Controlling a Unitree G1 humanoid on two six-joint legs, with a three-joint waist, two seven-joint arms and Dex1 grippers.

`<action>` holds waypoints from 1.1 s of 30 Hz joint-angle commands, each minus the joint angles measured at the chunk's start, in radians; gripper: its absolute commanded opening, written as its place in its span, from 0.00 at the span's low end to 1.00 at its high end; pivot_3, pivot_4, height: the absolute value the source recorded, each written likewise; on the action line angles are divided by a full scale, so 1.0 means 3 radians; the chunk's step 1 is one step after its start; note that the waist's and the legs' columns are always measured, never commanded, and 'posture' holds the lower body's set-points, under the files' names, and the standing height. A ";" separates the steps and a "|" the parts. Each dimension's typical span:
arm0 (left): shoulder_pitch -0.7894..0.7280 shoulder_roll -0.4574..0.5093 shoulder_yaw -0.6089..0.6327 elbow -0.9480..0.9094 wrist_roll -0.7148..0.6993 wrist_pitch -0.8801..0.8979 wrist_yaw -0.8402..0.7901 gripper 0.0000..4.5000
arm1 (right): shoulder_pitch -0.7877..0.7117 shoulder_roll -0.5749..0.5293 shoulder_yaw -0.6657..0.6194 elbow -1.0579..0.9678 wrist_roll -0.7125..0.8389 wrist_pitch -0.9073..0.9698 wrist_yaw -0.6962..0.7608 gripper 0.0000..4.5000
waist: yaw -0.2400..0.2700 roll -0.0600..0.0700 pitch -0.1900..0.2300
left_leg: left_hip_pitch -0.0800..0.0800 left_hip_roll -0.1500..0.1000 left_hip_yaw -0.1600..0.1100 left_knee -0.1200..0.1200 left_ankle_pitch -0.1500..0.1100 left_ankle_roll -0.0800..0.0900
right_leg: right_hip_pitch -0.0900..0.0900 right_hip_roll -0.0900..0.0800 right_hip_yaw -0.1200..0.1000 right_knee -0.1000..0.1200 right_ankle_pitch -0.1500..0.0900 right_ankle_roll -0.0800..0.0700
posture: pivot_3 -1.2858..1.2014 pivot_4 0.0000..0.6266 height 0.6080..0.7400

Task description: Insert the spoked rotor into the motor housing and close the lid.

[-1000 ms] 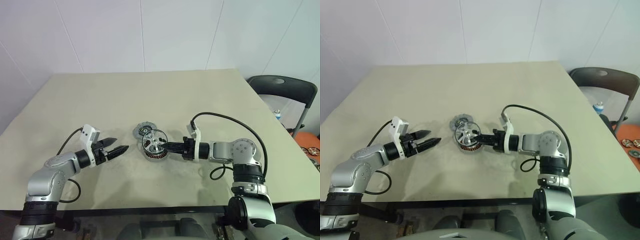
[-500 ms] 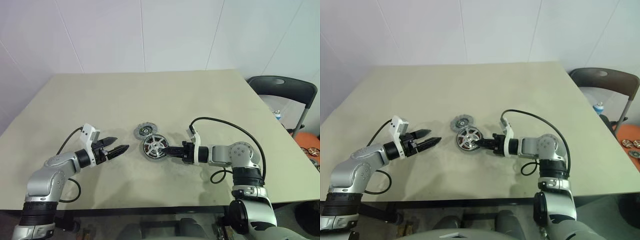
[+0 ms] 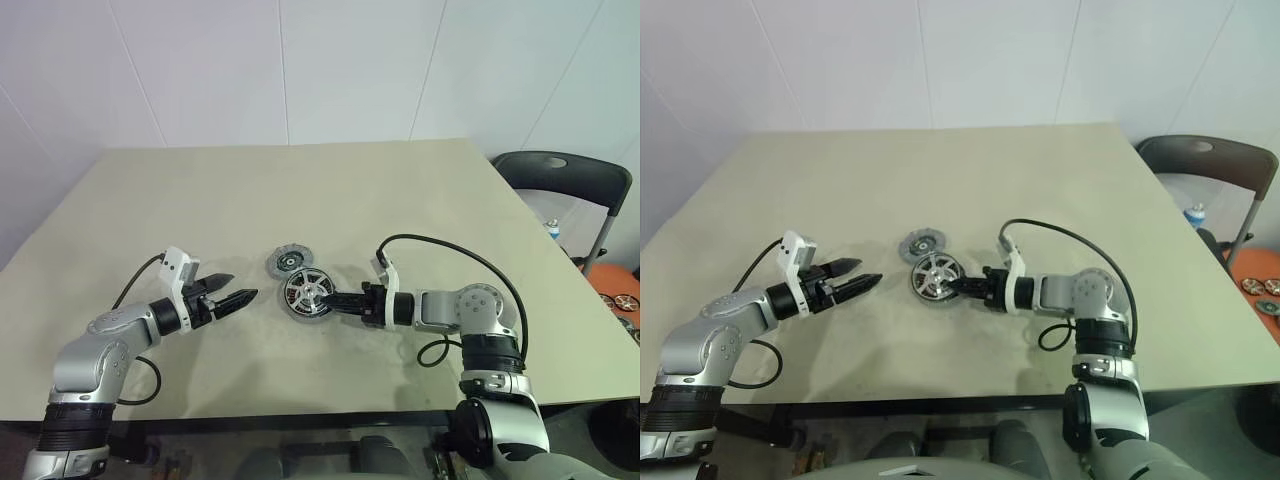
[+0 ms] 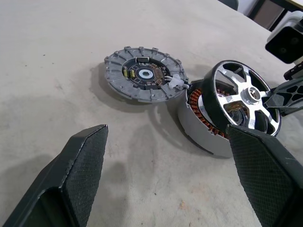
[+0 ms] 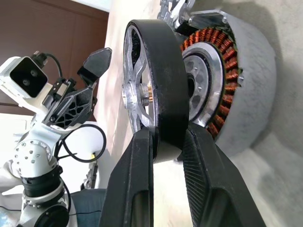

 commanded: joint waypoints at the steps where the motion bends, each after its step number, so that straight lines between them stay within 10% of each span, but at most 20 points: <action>1: 0.0000 0.0017 0.0060 -0.0103 -0.0041 0.0000 0.0003 0.95 | -0.0090 -0.0035 -0.0010 0.0045 -0.0058 -0.0104 -0.0010 0.11 | 0.0001 0.0000 0.0000 | 0.0000 0.0000 0.0000 0.0001 0.0000 0.0000 | 0.0000 0.0000 0.0000 0.0000 0.0000 0.0000 | 0.52 0.00 1.00; 4: 0.0014 0.0027 0.0064 -0.0099 -0.0045 -0.0002 0.0003 0.95 | -0.0081 -0.0123 0.0077 0.0064 -0.0133 -0.0183 0.0032 0.11 | 0.0001 0.0000 0.0000 | 0.0000 -0.0001 0.0000 0.0004 0.0000 0.0000 | 0.0002 -0.0001 0.0000 0.0000 0.0000 0.0000 | 0.52 0.00 1.00; 17: 0.0003 0.0018 0.0053 -0.0070 -0.0040 -0.0016 0.0004 0.95 | -0.0062 -0.0209 0.0115 0.0012 -0.0110 -0.0215 0.0090 0.99 | 0.0000 -0.0008 -0.0007 | 0.0013 -0.0001 0.0001 0.0014 0.0000 0.0000 | 0.0022 0.0003 -0.0001 -0.0001 0.0002 -0.0002 | 0.52 0.00 1.00; 33: -0.0031 -0.0017 0.0042 -0.0053 -0.0033 -0.0033 0.0020 0.95 | -0.0388 -0.0193 -0.0066 0.0172 -0.0056 -0.0434 0.0148 0.99 | 0.0003 -0.0005 -0.0005 | 0.0007 0.0000 0.0000 0.0013 0.0001 0.0000 | 0.0015 0.0006 0.0000 -0.0007 0.0006 0.0001 | 0.52 0.00 1.00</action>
